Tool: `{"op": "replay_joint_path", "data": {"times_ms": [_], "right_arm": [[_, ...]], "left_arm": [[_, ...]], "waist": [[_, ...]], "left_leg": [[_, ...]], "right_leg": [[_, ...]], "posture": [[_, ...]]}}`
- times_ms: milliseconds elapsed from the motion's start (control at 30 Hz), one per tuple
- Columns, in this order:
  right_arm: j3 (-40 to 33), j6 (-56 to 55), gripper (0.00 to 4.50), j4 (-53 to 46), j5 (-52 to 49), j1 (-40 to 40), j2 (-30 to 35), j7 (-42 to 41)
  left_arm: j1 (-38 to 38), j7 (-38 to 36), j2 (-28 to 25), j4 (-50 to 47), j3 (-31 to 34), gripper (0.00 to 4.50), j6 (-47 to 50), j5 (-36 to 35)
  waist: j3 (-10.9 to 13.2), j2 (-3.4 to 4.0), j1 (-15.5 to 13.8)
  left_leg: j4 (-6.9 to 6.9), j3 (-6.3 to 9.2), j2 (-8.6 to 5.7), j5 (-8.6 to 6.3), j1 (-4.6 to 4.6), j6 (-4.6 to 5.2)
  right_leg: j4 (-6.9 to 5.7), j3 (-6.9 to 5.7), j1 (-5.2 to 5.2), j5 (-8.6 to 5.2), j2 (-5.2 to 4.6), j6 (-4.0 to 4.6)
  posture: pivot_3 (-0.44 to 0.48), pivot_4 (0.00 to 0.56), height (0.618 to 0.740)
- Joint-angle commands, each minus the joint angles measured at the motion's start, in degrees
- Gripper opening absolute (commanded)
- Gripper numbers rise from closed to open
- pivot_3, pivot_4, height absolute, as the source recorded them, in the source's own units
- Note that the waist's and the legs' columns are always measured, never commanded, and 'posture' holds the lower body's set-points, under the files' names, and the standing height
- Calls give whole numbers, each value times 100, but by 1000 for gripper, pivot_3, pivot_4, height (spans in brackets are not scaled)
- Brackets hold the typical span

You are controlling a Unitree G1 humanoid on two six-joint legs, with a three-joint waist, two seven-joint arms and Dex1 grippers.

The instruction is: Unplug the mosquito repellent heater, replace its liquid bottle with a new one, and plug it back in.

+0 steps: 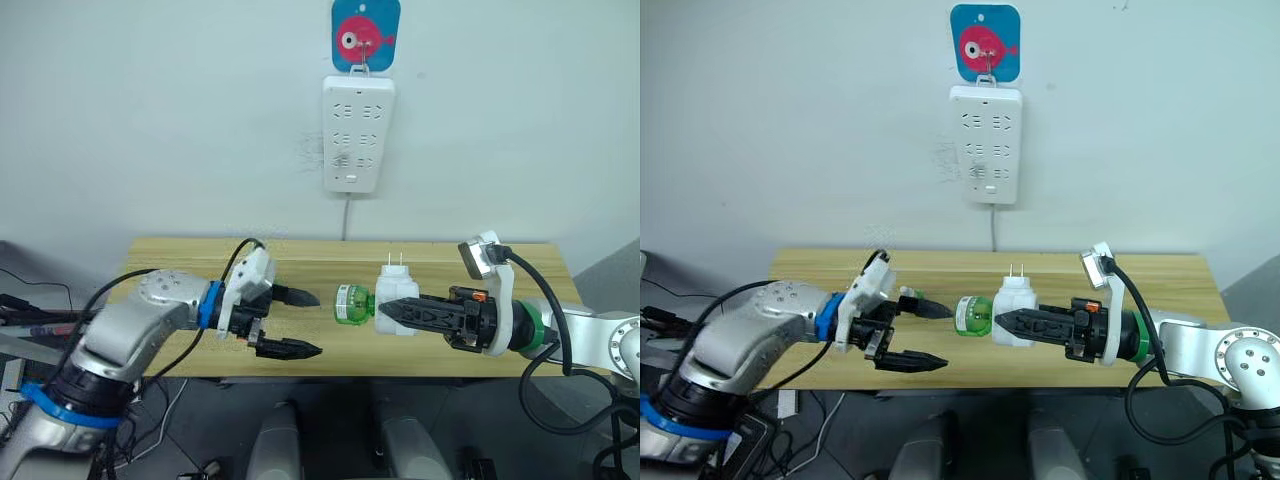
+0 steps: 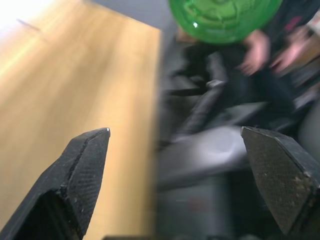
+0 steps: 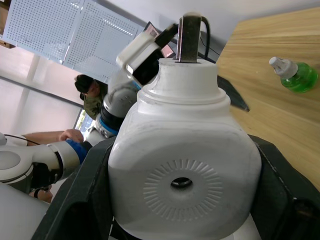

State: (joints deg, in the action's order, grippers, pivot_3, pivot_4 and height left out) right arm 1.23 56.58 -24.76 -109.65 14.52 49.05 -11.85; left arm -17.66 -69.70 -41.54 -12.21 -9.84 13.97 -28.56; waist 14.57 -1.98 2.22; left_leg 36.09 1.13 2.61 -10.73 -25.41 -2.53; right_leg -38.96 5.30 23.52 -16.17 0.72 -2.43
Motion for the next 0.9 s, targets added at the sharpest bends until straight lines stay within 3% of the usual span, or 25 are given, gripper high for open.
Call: {"op": "replay_joint_path", "data": {"times_ms": [33,167,400,500,667,733,833,867,900], "right_arm": [[-155,-51,3034,-149,-173,18,6,-40],[-141,-45,3034,-162,-184,26,1,-33],[-122,-38,3034,-134,-211,87,8,-12],[-119,-50,3034,-133,-219,97,-7,8],[-110,-60,3034,-124,-232,122,-30,41],[-122,-72,3034,-96,-234,129,-39,34],[-145,-63,3034,-66,-222,132,-40,14],[-151,-54,3034,-55,-220,136,-36,5],[-152,-21,3034,-49,-176,145,-15,-39]], "left_arm": [[149,53,613,-24,384,4500,-2230,510],[92,44,1133,185,464,4500,-3629,717],[52,-104,1261,346,188,4500,-4153,746],[-9,-62,1313,403,123,3926,-4165,717],[-76,-113,1197,427,89,2309,-3977,652],[-181,-197,982,230,21,2253,-3378,502],[-572,12,538,-219,-128,2252,-1456,76],[-727,205,433,-337,-139,2252,-748,-140],[-1120,426,277,-336,-96,2252,513,-821]], "waist": [[-1,-1,-45],[-1,0,-50],[-1,0,-39],[-1,0,-37],[-1,0,-36],[-1,-1,-35],[-1,0,-23],[-1,0,-22],[0,-1,-22]], "left_leg": [[1,-2,0,0,-3,0],[2,-2,0,0,-2,0],[2,-1,-3,0,-2,0],[2,1,-2,0,-1,0],[4,1,-2,0,0,0],[4,2,-2,0,0,0],[6,11,0,1,-1,0],[6,14,-1,1,-1,1],[6,13,-1,1,0,1]], "right_leg": [[3,1,0,14,0,19],[2,0,1,15,3,19],[0,0,0,15,12,13],[-1,-2,0,14,14,12],[-2,-2,0,5,17,-5],[-3,-3,-1,5,18,-5],[-6,-10,-1,4,21,-6],[-8,-13,-2,4,21,-6],[-8,-12,-3,4,21,-6]], "posture": [[-20,225,740],[-20,222,740],[-23,228,740],[-25,230,740],[-23,233,740],[-21,235,740],[-21,235,740],[-15,238,740],[-12,240,740]]}}
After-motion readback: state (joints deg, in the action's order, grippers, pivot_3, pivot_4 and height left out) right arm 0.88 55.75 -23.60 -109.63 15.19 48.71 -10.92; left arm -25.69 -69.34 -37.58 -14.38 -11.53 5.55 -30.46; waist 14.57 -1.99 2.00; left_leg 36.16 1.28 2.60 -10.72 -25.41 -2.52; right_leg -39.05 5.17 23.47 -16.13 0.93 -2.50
